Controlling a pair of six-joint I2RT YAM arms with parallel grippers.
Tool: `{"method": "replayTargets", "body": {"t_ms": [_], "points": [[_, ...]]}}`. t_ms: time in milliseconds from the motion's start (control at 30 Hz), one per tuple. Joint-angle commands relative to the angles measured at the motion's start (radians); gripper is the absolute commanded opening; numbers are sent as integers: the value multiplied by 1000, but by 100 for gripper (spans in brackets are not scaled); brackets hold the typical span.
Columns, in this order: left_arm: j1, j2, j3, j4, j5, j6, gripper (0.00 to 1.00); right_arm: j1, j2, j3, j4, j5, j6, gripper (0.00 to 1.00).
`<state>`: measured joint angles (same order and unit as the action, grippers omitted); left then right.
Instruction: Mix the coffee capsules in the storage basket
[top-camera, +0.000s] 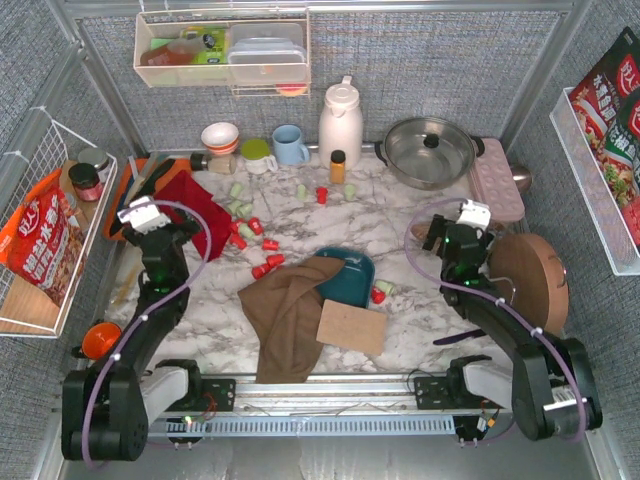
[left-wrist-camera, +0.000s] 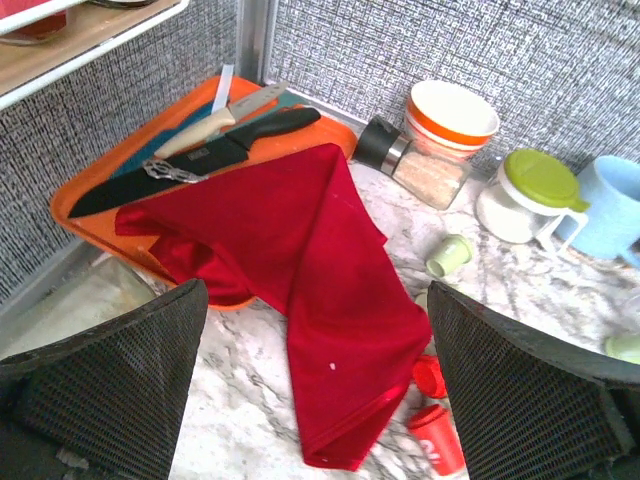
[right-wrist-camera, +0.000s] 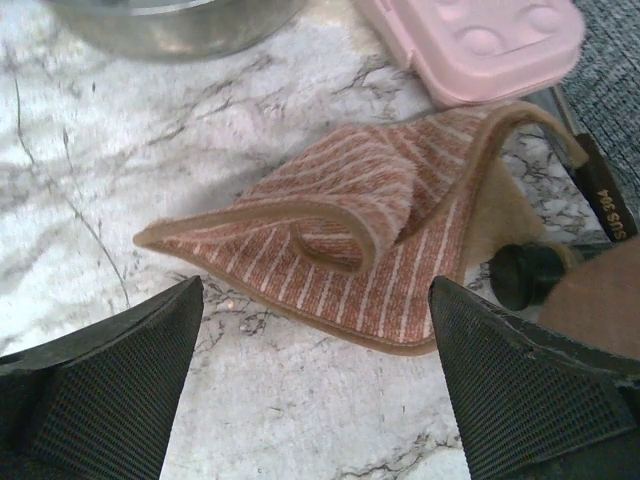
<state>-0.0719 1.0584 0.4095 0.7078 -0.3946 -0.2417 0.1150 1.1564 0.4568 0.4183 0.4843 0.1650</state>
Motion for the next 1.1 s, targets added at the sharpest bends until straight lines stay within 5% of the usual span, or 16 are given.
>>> {"method": "replayTargets", "body": {"t_ms": [0, 167, 500, 1067], "points": [[-2, -62, 126, -401, -24, -199, 99, -22, -69, 17, -73, 103, 159, 99], [-1, -131, 221, -559, 117, -257, 99, -52, -139, 134, -285, 58, 226, 99], [-18, -147, 396, -860, 438, -51, 99, 14, -182, 161, -223, -157, 162, 99], [-189, -285, 159, -676, 646, 66, 96, 316, -30, 357, -384, -340, -249, 98]]}}
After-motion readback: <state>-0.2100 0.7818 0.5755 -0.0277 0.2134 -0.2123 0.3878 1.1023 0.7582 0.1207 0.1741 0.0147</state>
